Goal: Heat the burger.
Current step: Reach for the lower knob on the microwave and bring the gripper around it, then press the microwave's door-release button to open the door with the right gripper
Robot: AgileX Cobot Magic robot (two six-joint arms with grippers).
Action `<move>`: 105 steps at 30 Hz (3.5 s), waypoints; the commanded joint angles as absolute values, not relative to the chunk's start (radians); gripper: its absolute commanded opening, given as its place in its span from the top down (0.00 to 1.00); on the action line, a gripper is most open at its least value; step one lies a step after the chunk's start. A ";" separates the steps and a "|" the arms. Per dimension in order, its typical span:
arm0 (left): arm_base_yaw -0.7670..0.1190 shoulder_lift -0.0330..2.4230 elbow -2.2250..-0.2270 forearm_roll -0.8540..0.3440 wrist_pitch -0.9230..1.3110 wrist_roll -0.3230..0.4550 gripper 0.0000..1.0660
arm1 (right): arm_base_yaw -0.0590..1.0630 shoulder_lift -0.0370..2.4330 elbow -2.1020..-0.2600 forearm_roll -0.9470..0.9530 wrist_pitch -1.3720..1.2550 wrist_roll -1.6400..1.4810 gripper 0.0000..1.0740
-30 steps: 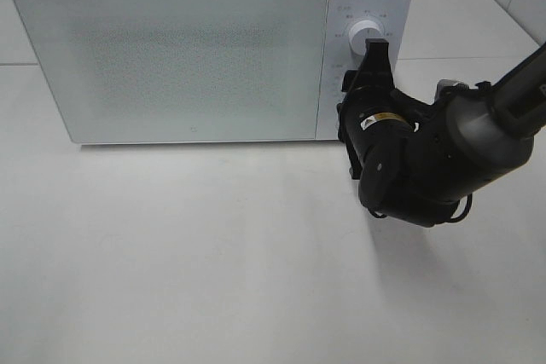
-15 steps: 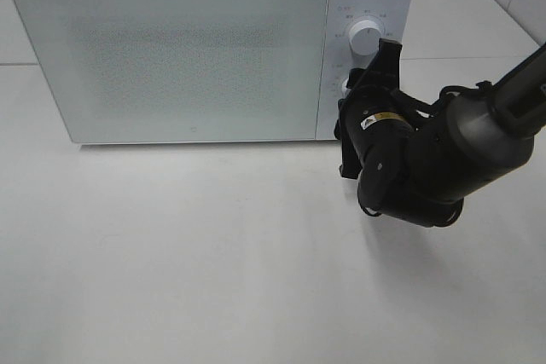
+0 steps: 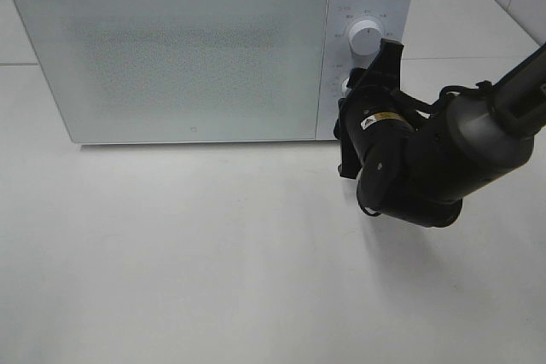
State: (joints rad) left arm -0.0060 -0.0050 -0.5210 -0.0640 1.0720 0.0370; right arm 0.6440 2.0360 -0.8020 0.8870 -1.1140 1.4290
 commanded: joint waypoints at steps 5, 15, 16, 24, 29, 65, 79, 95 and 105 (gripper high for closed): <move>-0.004 -0.021 -0.516 -0.065 1.074 0.034 0.08 | 0.629 2.008 -0.820 0.921 -1.401 1.391 0.61; -0.004 -0.021 -0.516 -0.065 1.074 0.034 0.08 | 0.629 2.008 -0.819 0.920 -1.324 1.245 0.37; -0.004 -0.021 -0.516 -0.065 1.074 0.034 0.08 | 0.630 2.008 -0.814 0.883 -1.281 1.232 0.37; -0.004 -0.021 -0.516 -0.065 1.074 0.034 0.08 | 0.644 1.999 -0.724 0.823 -1.186 1.212 0.37; -0.004 -0.021 -0.516 -0.065 1.074 0.034 0.08 | 0.644 1.961 -0.667 0.725 -1.079 1.142 0.37; -0.004 -0.021 -0.516 -0.065 1.074 0.033 0.08 | 0.525 1.394 -0.751 0.058 0.485 0.040 0.36; -0.004 -0.021 -0.516 -0.065 1.074 0.033 0.08 | 0.526 1.093 -0.751 0.043 0.701 0.041 0.25; -0.004 -0.021 -0.516 -0.065 1.074 0.033 0.08 | 0.371 0.693 -0.750 0.043 0.943 0.015 0.29; -0.004 -0.021 -0.516 -0.065 1.074 0.033 0.08 | 0.182 0.451 -0.750 0.043 0.992 -0.008 0.29</move>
State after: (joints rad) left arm -0.0060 -0.0050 -0.5210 -0.0640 1.0720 0.0370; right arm 0.2090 0.4880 -0.7450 0.0490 0.9860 0.0100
